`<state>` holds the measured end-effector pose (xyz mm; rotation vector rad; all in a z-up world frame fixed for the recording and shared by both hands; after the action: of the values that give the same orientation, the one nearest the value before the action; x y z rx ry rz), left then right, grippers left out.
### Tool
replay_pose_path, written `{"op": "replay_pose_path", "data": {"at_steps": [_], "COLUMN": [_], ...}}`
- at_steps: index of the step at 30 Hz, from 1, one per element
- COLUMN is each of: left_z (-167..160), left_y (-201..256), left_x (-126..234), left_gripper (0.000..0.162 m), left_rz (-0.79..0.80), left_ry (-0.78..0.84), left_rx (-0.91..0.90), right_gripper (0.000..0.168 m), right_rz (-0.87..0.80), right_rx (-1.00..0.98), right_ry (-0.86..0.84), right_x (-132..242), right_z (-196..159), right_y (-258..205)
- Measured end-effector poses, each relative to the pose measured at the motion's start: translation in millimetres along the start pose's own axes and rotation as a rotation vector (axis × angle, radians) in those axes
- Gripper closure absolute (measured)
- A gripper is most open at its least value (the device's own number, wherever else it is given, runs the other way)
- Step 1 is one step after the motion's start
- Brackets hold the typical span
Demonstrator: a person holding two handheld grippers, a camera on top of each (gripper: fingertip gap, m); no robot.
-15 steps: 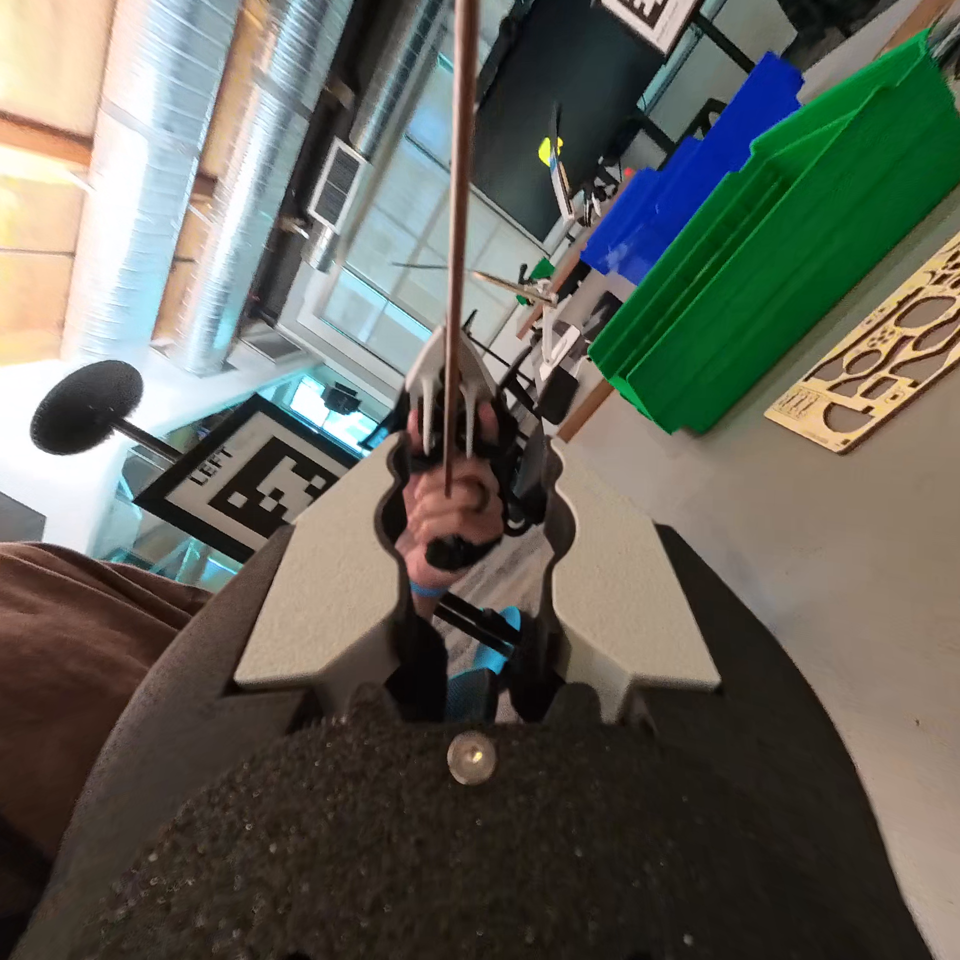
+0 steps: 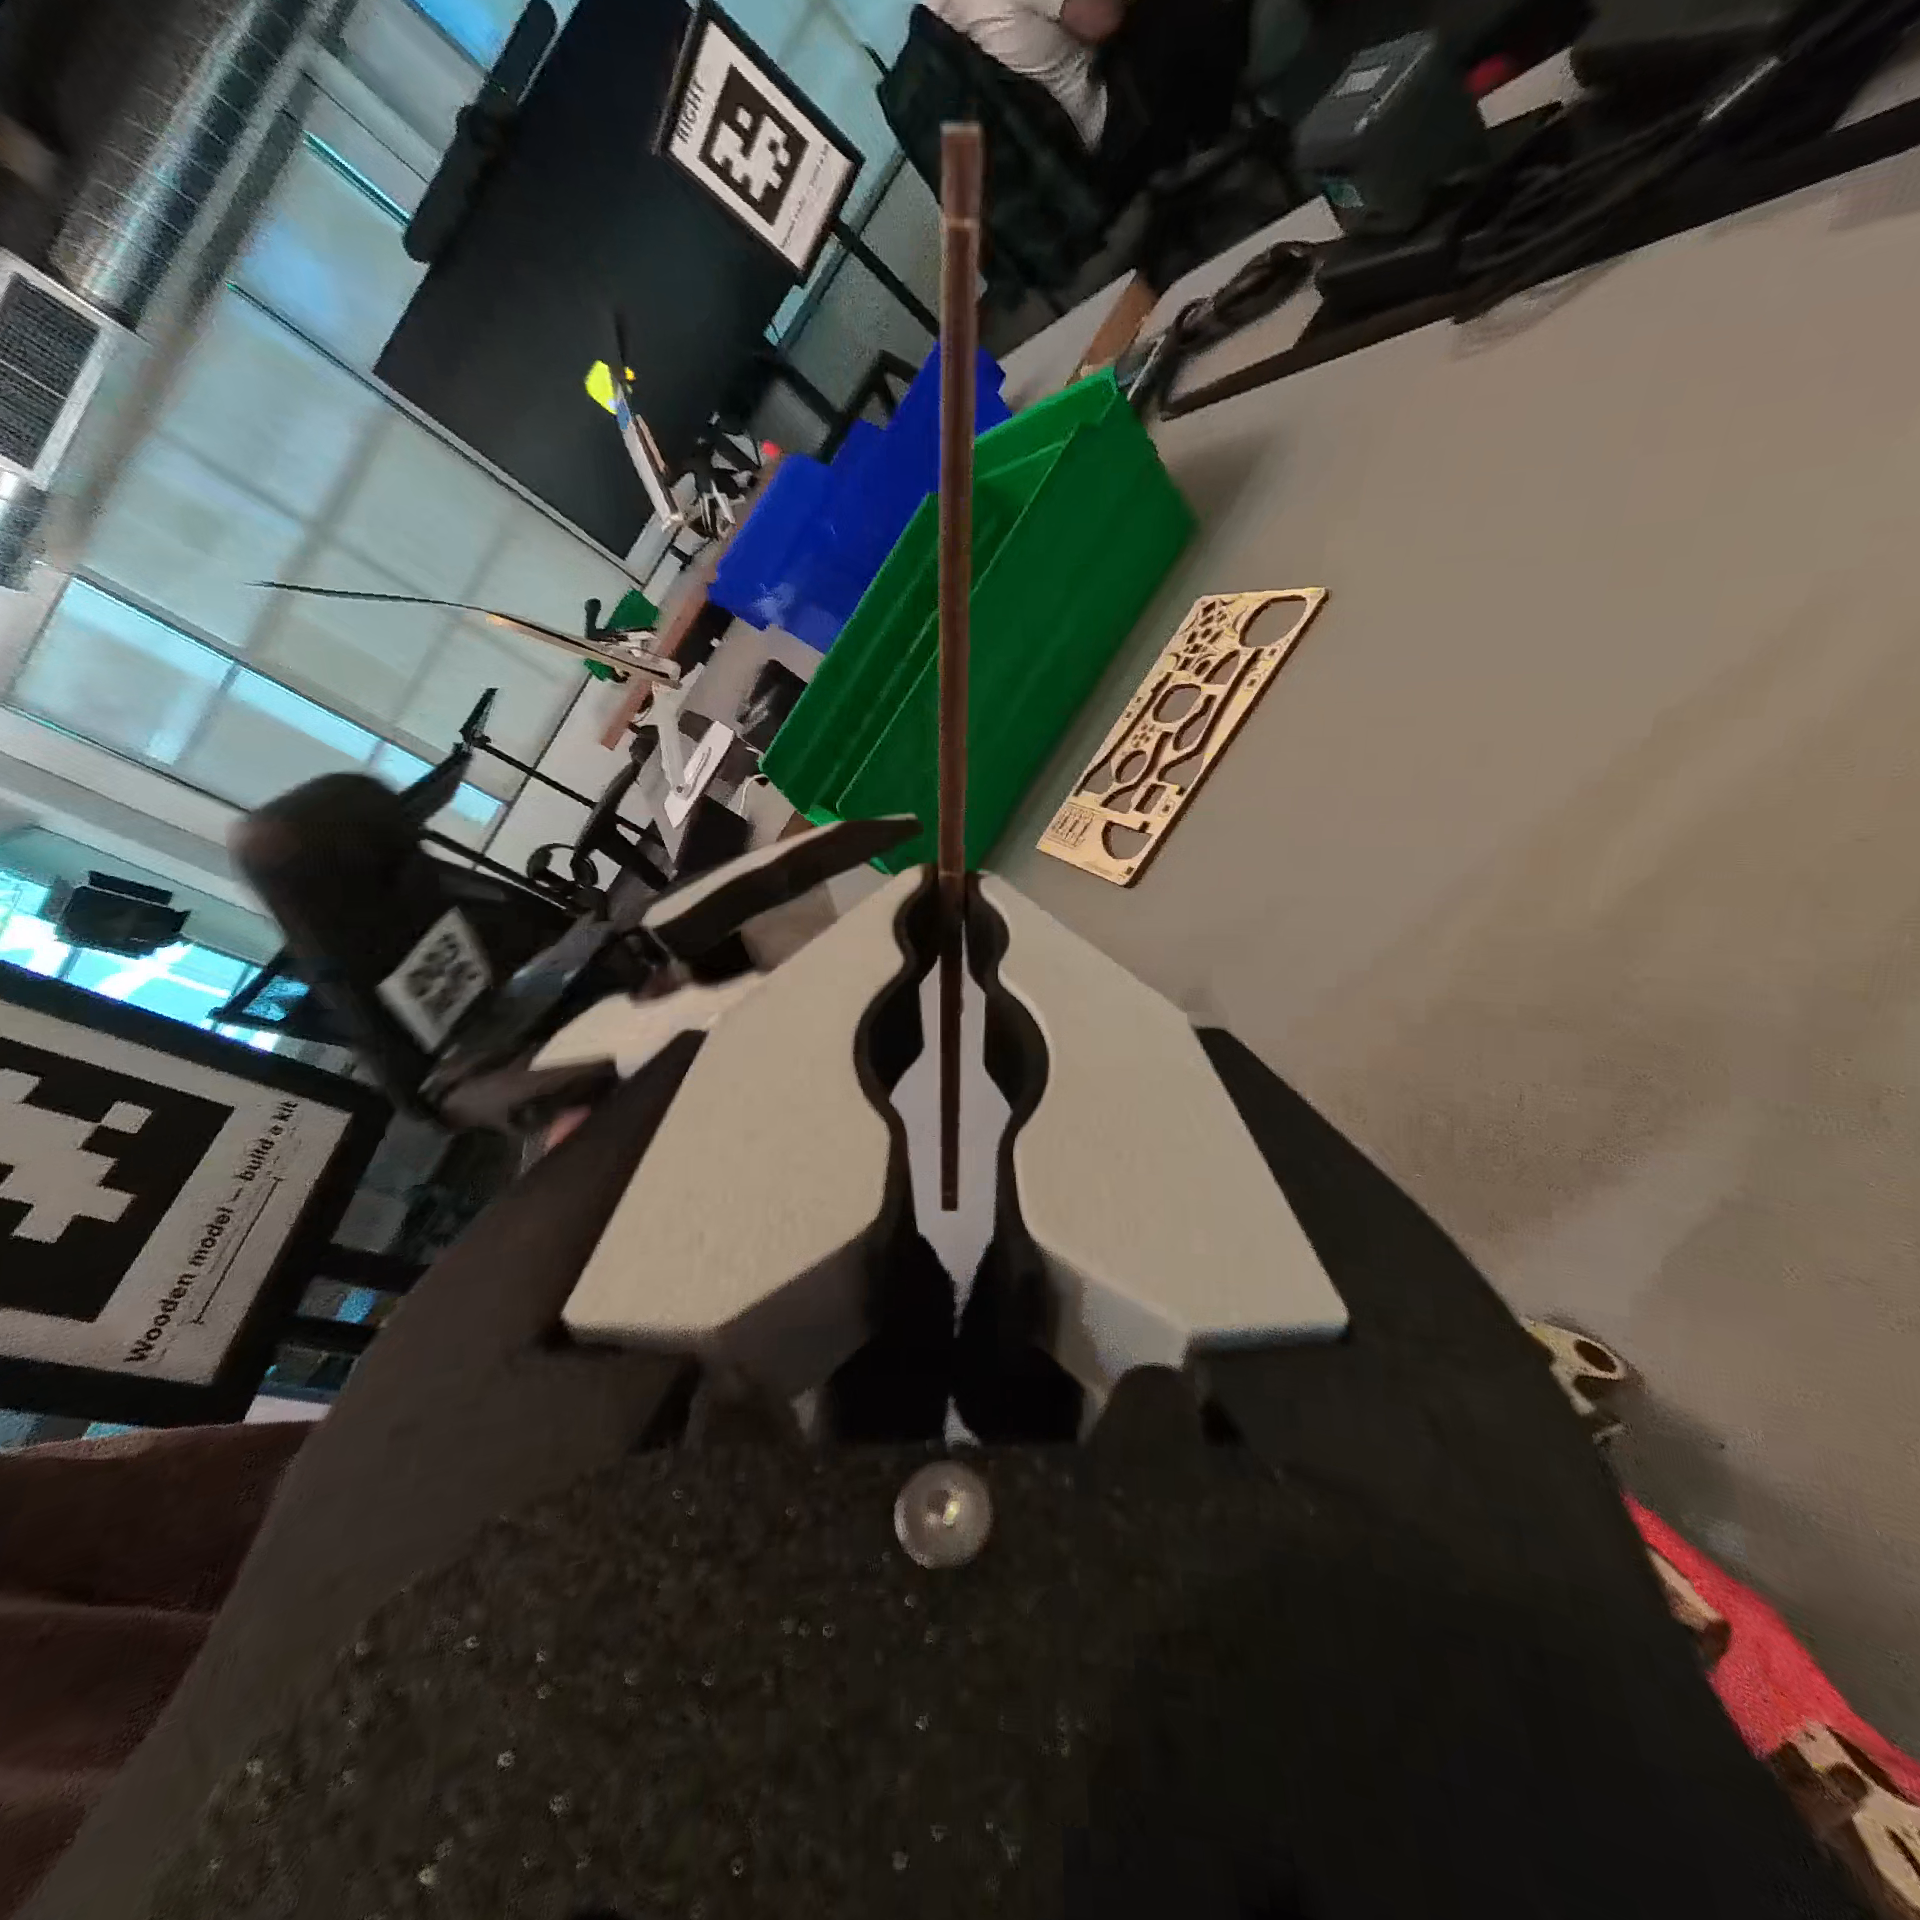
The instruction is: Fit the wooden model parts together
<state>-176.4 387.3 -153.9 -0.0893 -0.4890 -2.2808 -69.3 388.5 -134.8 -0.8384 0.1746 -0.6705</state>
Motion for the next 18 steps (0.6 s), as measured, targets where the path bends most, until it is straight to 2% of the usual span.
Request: {"op": "replay_pose_path", "data": {"at_steps": [1,3,6,8,10,11,15,18], "left_z": [-3,-9,-17,-20,-25,-27,-35,-37], "left_y": [6,22,35,34,38,41,47,40], "left_x": [-4,-10,-15,-17,-20,-21,-24,-27], "left_gripper": [0.071,0.056,0.054,0.049,0.032,0.031,0.035,0.051], "left_rz": [0.047,0.099,0.159,0.178,0.132,0.100,0.037,0.062], "left_ry": [-0.034,-0.093,-0.132,-0.150,-0.180,-0.188,-0.208,-0.225], "left_rx": [-0.127,-0.315,-0.437,-0.400,-0.301,-0.239,-0.151,-0.142], "right_gripper": [0.166,0.166,0.166,0.166,0.166,0.166,0.166,0.165], "right_rz": [-0.006,-0.011,-0.007,-0.018,-0.022,-0.023,0.004,0.012], "right_rx": [-0.004,-0.027,-0.062,-0.062,-0.058,-0.061,-0.054,-0.034], "right_ry": [-0.004,-0.010,-0.016,-0.009,0.000,0.001,-0.021,-0.035], "right_x": [-2,-5,-7,-5,-3,-3,-4,-6], "right_z": [-1,-5,-8,-8,-7,-7,-10,-12], "right_y": [-1,0,2,3,4,4,-2,-8]}}
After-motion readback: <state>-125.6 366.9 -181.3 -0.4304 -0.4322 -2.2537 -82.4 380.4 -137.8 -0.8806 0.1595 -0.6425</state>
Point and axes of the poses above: each gripper's, where its closed fingertips meet, x back along the fingers, z out of its top, y = z × x across the jaws, the point moved 3 cm from there along x, back along the fingers, and after that the axes turned 6 degrees about y, right-handed, at the moved point
